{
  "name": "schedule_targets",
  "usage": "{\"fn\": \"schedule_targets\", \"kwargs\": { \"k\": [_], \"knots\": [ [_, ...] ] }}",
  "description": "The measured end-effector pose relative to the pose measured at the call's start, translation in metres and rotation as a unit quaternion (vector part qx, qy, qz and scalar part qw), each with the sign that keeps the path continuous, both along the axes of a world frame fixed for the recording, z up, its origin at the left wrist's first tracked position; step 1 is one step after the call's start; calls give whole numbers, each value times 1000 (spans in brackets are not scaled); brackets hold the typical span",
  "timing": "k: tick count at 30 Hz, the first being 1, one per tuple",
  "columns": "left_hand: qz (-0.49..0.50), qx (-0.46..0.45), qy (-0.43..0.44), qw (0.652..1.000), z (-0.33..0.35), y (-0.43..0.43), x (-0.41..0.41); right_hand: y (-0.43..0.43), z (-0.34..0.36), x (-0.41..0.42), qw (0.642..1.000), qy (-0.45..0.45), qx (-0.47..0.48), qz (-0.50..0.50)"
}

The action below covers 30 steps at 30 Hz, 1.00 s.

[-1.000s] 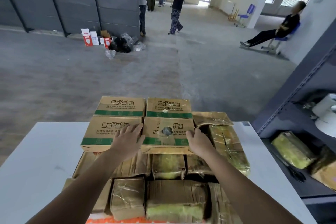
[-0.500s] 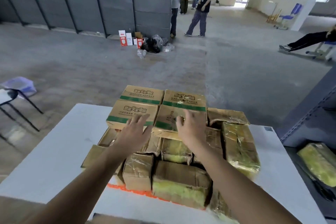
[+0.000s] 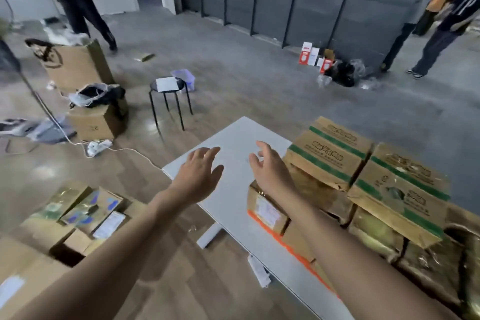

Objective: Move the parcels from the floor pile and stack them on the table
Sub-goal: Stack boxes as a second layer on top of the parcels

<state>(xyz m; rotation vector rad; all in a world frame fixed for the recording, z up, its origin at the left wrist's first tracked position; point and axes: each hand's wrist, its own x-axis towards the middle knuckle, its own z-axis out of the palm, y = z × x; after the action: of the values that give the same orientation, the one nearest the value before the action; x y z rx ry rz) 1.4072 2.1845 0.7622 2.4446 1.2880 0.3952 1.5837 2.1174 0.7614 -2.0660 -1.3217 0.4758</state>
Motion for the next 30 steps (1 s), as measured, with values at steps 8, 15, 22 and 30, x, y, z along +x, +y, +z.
{"fn": "schedule_targets", "kwargs": {
  "k": [8,15,22,30],
  "knots": [
    [125,-26,-11,992,-28,75,-200,114,-16,-176,993,54,-61,89],
    [218,-94,4,972,-65,108,-356,190,-38,-321,976,73,-123,161],
    [273,-134,1,953,-88,143,-426,258,-64,-387,963,45,-166,208],
    [334,-200,42,920,-125,214,-460,369,-123,-418,942,56,-225,244]
  ]
}}
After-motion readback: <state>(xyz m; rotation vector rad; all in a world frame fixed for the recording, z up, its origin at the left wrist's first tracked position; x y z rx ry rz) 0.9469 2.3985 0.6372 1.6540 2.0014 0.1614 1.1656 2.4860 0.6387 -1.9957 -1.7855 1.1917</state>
